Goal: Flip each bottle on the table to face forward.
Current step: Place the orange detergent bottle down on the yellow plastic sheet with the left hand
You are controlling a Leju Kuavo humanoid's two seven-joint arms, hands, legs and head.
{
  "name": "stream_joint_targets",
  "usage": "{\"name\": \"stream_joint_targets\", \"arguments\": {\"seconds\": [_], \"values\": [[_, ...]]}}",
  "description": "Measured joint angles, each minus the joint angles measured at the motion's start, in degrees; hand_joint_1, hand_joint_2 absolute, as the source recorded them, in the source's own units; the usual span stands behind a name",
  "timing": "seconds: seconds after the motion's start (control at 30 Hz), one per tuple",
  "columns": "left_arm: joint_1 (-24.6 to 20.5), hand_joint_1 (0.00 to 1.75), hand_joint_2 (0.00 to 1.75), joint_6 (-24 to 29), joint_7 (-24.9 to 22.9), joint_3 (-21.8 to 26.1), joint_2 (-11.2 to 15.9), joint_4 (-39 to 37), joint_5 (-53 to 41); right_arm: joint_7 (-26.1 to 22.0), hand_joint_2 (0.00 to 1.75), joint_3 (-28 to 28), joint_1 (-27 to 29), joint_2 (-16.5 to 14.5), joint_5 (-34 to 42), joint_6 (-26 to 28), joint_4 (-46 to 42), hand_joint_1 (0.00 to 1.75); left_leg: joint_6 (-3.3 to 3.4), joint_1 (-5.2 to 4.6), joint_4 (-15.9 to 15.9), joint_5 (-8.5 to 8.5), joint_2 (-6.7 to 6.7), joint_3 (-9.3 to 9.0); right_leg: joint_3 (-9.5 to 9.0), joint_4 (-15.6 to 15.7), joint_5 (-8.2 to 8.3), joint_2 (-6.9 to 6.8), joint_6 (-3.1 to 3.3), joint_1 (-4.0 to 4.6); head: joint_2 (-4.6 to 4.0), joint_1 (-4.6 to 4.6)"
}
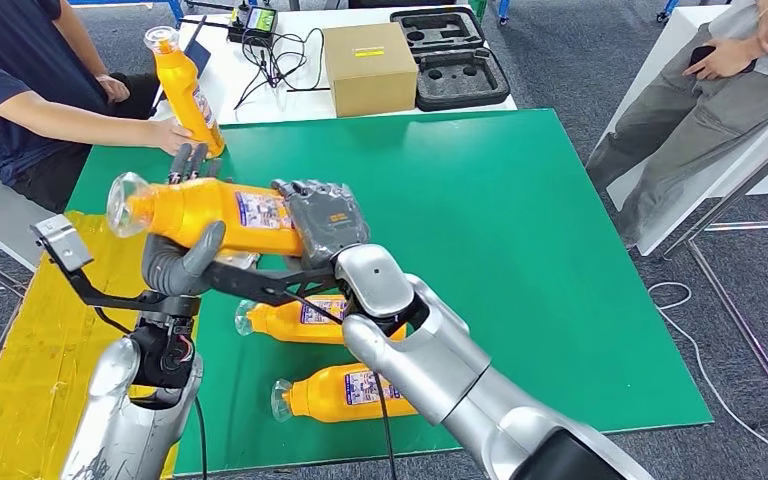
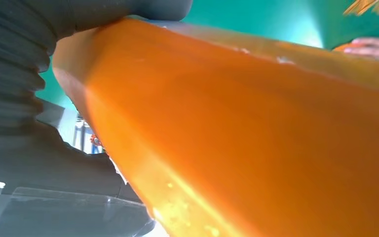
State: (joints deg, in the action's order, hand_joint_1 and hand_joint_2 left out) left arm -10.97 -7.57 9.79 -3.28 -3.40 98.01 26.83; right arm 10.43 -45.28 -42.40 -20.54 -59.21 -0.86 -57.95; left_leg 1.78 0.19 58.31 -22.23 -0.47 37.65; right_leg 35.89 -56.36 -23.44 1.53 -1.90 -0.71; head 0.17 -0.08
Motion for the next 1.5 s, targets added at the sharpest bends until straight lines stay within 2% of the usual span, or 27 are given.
{"name": "stream_joint_targets", "arguments": {"seconds": [0.5,1.1,1.13,1.23,1.27,1.5], "values": [[0.94,0.0,1.75,0.35,0.34,1.66,-0.08,1.2,-1.81,1.12,1.75,-4.43,0.93,1.55,-1.51,-3.38,-6.5,1.75,0.0,-0.01,0.0,0.0,-0.01,0.01,0.0,0.01,0.0,0.0,0.0,-0.01,0.0,0.01],[0.97,0.0,1.75,0.24,0.08,1.87,-0.19,1.9,-2.04,1.23,1.75,-4.98,1.19,2.24,-1.94,-3.87,-8.39,1.75,0.0,-0.01,0.0,0.0,-0.01,0.01,0.0,0.01,0.0,0.0,0.0,-0.01,0.0,0.0],[0.95,0.06,1.75,0.15,-0.04,1.92,-0.19,1.9,-2.13,1.31,1.75,-5.01,1.19,2.26,-2.02,-4.0,-8.54,1.75,0.0,-0.01,0.0,0.0,-0.01,0.01,0.0,0.01,0.0,0.0,0.0,-0.01,0.0,0.0],[0.65,1.34,1.75,-0.28,-0.55,2.14,-0.15,1.87,-2.42,1.97,1.75,-5.28,1.16,2.36,-2.19,-4.45,-9.2,1.75,0.0,-0.01,0.0,0.0,-0.01,0.01,0.0,0.01,0.0,0.0,0.0,-0.01,0.0,-0.01],[0.44,1.72,1.75,-0.49,-0.71,2.18,-0.11,1.82,-2.52,2.19,1.75,-5.38,1.14,2.47,-2.21,-4.6,-9.48,1.75,0.0,0.0,0.0,0.0,-0.01,0.01,0.0,0.01,0.0,0.0,0.0,0.0,0.0,-0.01],[-0.3,1.75,1.75,-1.83,-1.05,2.17,0.01,1.42,-2.26,2.57,1.75,-5.29,1.05,3.32,-2.27,-5.55,-10.84,1.74,0.0,-0.01,0.0,0.01,0.03,0.0,0.01,0.01,0.01,0.02,0.01,-0.01,0.0,0.01]]}}
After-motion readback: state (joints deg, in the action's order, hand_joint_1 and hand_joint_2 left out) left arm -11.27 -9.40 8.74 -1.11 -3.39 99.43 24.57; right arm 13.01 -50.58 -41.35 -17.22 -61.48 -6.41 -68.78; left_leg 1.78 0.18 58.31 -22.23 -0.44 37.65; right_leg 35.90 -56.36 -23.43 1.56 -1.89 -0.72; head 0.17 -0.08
